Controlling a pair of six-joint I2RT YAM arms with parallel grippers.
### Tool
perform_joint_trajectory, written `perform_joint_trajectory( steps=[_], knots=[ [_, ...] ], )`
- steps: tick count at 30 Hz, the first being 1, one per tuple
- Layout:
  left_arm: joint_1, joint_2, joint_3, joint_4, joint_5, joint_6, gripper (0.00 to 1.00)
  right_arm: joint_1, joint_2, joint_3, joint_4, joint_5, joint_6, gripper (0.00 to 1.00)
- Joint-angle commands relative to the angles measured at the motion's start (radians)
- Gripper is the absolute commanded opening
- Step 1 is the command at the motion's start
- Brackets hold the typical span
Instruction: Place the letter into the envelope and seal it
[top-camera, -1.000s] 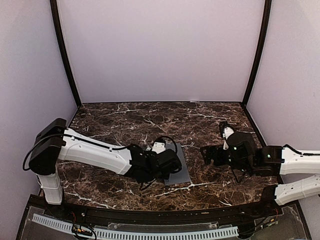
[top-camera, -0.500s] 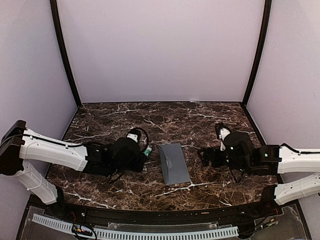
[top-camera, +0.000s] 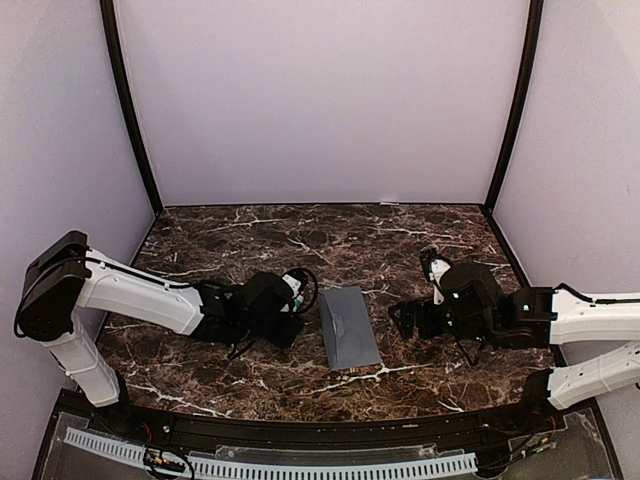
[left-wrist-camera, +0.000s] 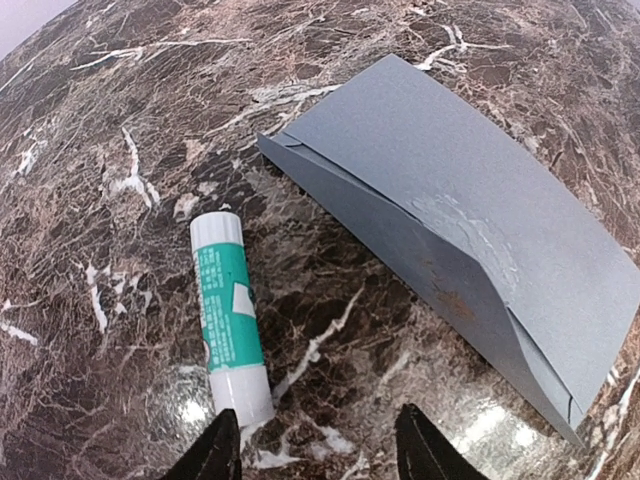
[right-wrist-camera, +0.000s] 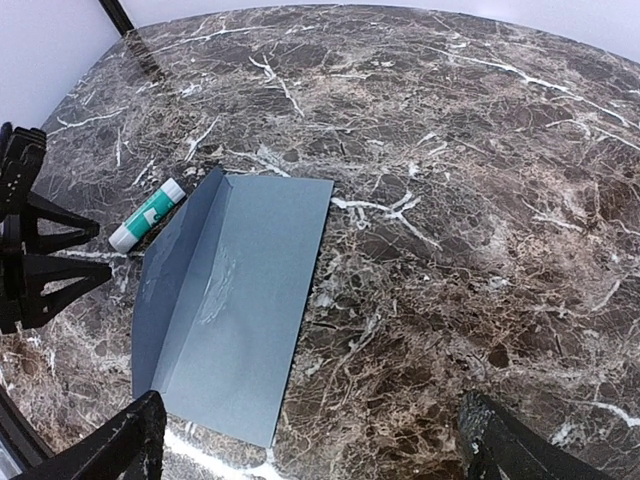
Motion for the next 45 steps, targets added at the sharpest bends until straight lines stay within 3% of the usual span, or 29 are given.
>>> perform_joint_trajectory(
  steps=[1,17,24,26,32,40,45],
  knots=[
    [0.022,0.032,0.044,-0.030,0.002,0.059,0.51,-0.006,0.005,0.023,0.001,-0.012,-0.013,0.98],
    [0.084,0.132,0.078,-0.025,-0.004,0.099,0.41,-0.005,0.035,0.012,0.015,-0.015,-0.009,0.98],
    [0.101,0.157,0.071,-0.004,0.018,0.098,0.31,-0.006,0.057,0.016,0.021,-0.018,-0.008,0.98],
    [0.102,0.163,0.070,0.000,0.023,0.097,0.28,-0.006,0.062,0.017,0.023,-0.019,-0.008,0.98],
    [0.106,0.165,0.058,0.025,0.047,0.105,0.02,-0.005,0.072,0.019,0.027,-0.026,-0.006,0.99],
    [0.106,0.045,-0.001,0.085,0.049,0.112,0.00,-0.005,0.060,0.020,0.060,-0.081,-0.015,0.99],
    [0.106,-0.090,-0.120,0.238,0.082,0.168,0.00,-0.006,0.031,-0.002,0.137,-0.087,-0.021,0.99]
  ],
)
